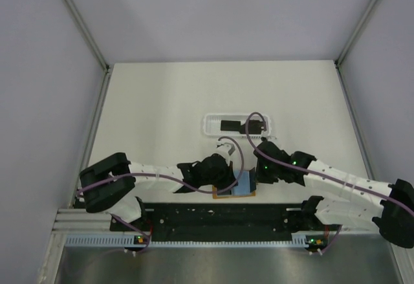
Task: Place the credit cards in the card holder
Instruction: Insert the credit card into the card holder.
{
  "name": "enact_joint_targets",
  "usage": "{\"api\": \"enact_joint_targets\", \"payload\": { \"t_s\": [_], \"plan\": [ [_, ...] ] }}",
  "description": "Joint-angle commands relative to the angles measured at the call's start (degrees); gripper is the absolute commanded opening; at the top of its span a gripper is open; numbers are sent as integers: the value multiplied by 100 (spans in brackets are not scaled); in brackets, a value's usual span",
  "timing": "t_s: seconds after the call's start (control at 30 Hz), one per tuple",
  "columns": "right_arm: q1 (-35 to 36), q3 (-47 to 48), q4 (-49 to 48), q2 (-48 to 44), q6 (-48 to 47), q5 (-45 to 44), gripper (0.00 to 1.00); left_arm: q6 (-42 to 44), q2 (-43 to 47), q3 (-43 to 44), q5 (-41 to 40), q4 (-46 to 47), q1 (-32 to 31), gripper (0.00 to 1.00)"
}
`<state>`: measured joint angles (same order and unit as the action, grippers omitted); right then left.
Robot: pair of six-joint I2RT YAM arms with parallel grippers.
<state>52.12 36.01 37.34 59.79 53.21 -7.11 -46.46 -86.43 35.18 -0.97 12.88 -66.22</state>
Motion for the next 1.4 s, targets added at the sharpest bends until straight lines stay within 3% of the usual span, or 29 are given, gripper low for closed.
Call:
{"api": "enact_joint_targets", "payload": {
  "t_s": [0.0,0.7,1.37],
  "plan": [
    [79,82,115,-231,128,-291,0,31,-93,323,-123,267,-23,0],
    [79,-498,-175,-363,277,-71,0,119,-857,701,273,628,-155,0],
    [88,-744,-175,-345,392,-299,0,-83,-155,130,-395,-761,-137,0]
  ]
}}
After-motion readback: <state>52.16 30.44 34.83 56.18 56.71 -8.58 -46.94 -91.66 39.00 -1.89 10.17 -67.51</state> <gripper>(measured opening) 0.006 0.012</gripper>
